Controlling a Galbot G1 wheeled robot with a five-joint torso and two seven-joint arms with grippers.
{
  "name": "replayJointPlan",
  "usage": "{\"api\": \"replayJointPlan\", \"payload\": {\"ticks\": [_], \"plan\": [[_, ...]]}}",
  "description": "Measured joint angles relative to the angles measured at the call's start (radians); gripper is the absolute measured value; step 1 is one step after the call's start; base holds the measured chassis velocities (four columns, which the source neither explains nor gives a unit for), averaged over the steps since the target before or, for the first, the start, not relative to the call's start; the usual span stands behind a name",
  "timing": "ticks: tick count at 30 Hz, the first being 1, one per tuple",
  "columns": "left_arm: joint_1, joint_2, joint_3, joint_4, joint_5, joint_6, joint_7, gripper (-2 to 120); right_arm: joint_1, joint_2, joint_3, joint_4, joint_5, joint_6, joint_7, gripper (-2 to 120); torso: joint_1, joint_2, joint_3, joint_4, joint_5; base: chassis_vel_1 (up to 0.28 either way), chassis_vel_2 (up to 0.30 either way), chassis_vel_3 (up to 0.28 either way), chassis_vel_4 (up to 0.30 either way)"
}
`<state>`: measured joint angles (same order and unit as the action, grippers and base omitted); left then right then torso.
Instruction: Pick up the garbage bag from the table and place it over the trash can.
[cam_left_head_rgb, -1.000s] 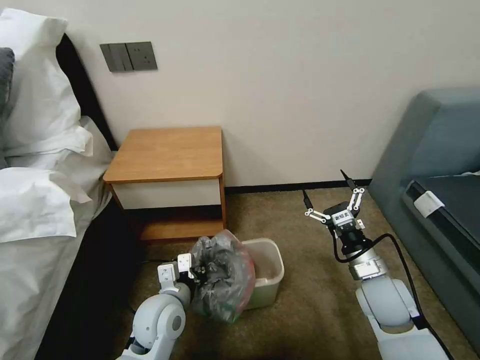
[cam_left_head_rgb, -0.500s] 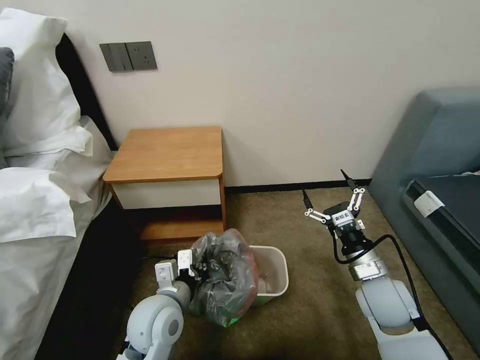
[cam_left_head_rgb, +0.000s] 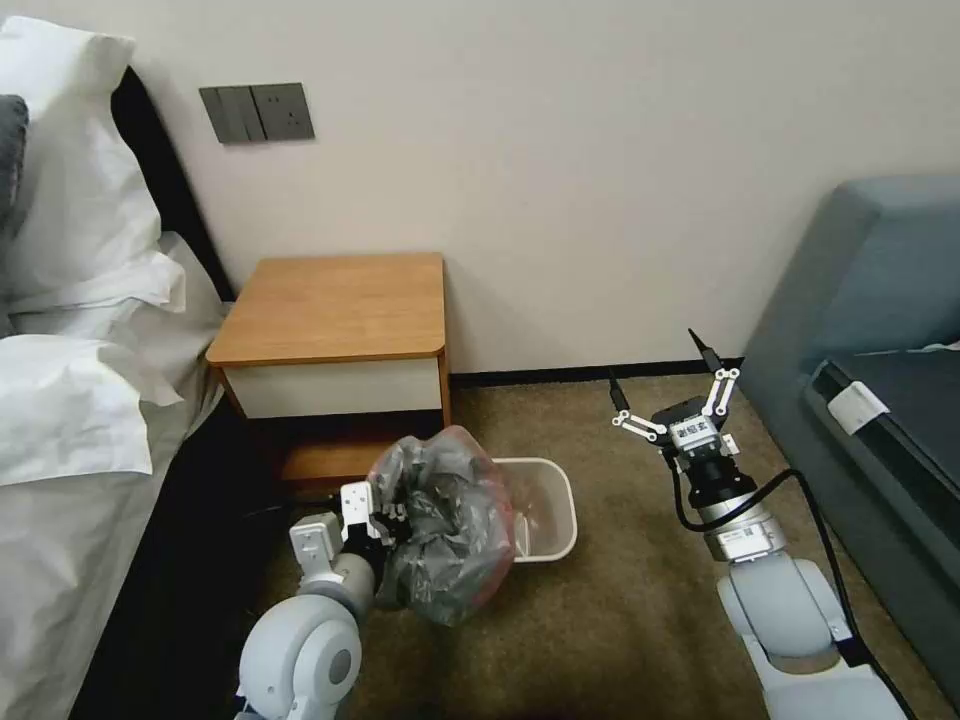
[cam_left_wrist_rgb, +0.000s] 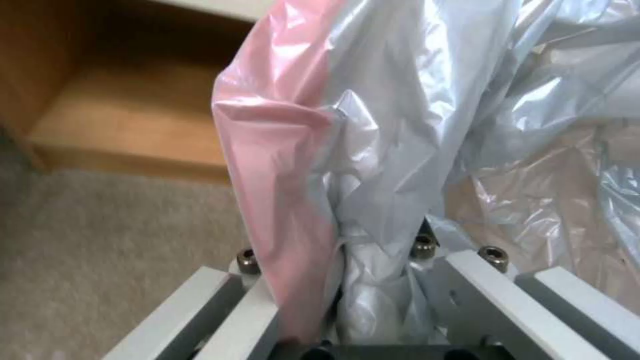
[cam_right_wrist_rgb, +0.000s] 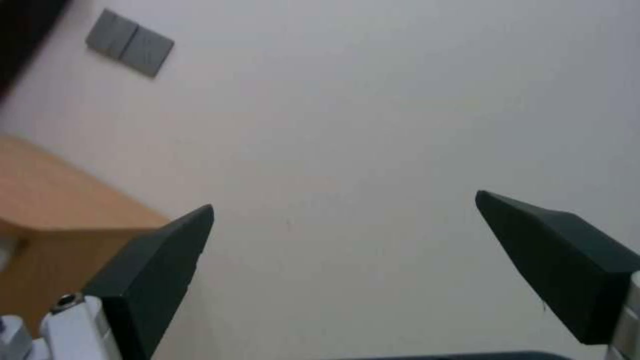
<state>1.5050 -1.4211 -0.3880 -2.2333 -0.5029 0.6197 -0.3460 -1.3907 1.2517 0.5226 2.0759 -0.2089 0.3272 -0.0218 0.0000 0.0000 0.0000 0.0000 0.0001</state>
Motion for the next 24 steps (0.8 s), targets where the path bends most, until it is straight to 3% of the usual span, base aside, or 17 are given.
{"api": "replayJointPlan", "payload": {"ticks": [5, 11, 24], "plan": [[0.004, 0.0, -0.012, -0.015, 0.006, -0.013, 0.007, 5, -0.012, -0.073, -0.018, 0.101, 0.167, -0.06, -0.034, 100, 0.0, 0.0, 0.0, 0.0001, -0.0003, 0.0, 0.0, 0.0, 0.0], [0.004, 0.001, -0.014, -0.015, 0.006, -0.024, 0.008, 5, 0.004, -0.116, -0.036, 0.151, 0.272, -0.108, -0.058, 100, 0.0, 0.0, 0.0, 0.0, -0.0001, 0.0, 0.0, 0.0, 0.0], [0.006, 0.008, -0.007, -0.02, 0.016, -0.048, 0.017, 5, 0.069, -0.229, -0.197, 0.242, 0.551, -0.242, -0.088, 100, 0.0, 0.0, 0.0, 0.0, 0.0, 0.0, 0.0, 0.0, 0.0]]}}
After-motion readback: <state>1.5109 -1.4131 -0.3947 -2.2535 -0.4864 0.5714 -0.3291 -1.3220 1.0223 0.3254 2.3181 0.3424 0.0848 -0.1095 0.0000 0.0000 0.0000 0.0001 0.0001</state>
